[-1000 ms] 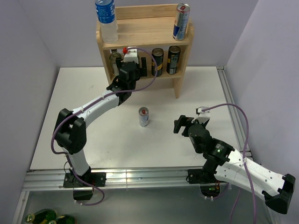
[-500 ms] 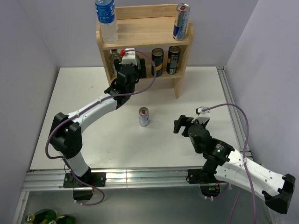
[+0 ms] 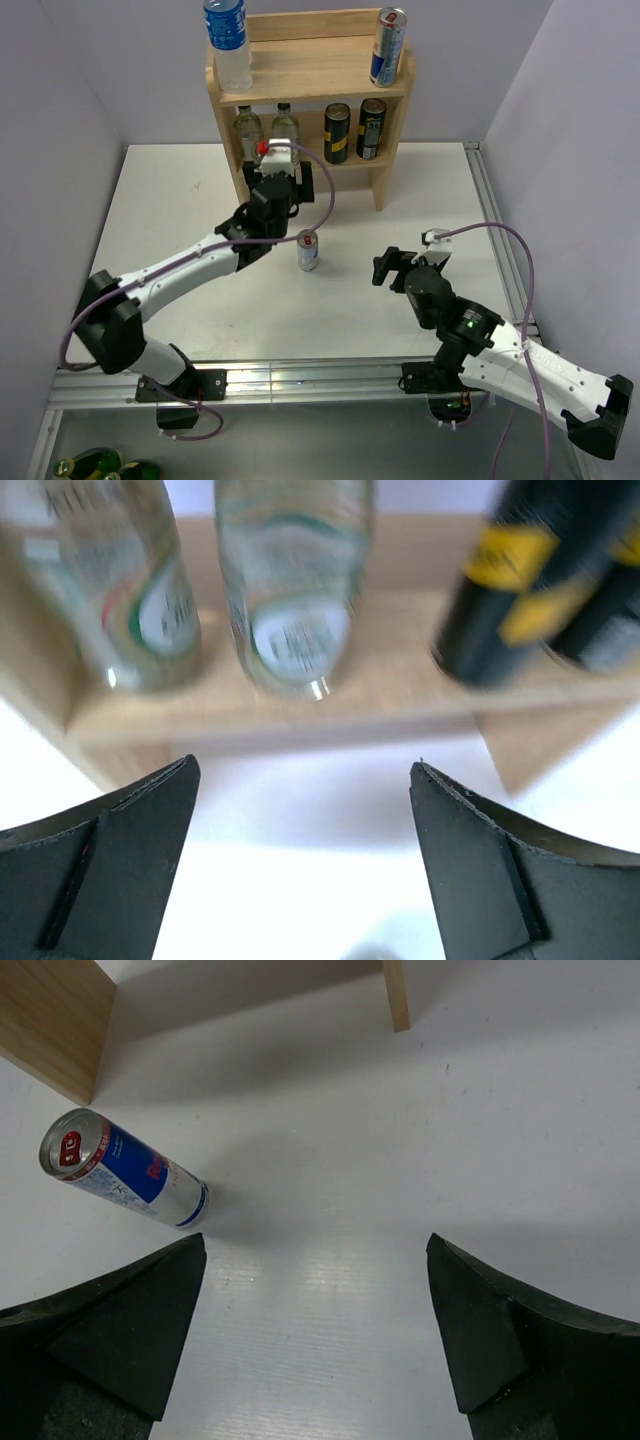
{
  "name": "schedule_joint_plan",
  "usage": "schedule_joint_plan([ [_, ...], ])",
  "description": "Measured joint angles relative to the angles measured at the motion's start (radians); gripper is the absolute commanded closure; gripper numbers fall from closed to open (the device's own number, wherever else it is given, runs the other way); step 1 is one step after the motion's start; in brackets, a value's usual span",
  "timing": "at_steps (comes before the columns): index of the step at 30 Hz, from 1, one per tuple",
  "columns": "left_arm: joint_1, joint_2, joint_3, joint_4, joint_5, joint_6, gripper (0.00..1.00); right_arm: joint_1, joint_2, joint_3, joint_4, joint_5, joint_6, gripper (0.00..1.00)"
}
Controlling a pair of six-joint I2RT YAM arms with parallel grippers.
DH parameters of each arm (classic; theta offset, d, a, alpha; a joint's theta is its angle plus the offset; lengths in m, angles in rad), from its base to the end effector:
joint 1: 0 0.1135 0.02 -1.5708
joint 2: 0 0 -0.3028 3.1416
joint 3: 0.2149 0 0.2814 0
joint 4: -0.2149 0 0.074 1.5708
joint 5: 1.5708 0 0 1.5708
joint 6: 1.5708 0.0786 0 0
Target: Place and organize the beverage onto the shelf
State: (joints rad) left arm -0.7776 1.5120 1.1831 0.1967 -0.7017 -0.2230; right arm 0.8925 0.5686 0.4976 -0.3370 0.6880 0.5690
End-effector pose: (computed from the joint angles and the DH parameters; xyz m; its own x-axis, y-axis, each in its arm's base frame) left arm 0.3311 -0.2547 0.3661 -0.1093 -0.1295 -0.9855 0.0571 0.9890 -0.1362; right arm 0.1436 0.0987 0.2634 -0.3368 0.2454 -0.9090 -0.0645 0.9572 0.2823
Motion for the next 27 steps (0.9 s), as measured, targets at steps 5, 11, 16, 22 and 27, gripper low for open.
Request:
schedule_joint_plan([
  [5, -0.109, -0.179, -0.147, -0.073, -0.026, -0.066, 0.06, 0.0, -0.001, 0.0, 0.0, 0.0, 0.0, 0.02],
  [11, -0.164, -0.387, -0.347, -0.119, 0.011, -0.167, 0.05, 0.0, -0.005, 0.0, 0.0, 0.001, 0.0, 0.02],
  [16, -0.179, -0.404, -0.527, -0.083, 0.048, -0.232, 0.05, 0.0, -0.004, 0.0, 0.0, 0.001, 0.0, 0.02],
  [22, -0.192, -0.344, -0.65, 0.013, 0.088, -0.274, 0.07, 0.0, 0.006, 0.0, 0.0, 0.0, 0.0, 0.02],
  [27, -0.214, -0.312, -0.65, 0.051, 0.077, -0.296, 0.06, 0.0, 0.051, -0.002, 0.045, -0.062, -0.008, 0.01],
])
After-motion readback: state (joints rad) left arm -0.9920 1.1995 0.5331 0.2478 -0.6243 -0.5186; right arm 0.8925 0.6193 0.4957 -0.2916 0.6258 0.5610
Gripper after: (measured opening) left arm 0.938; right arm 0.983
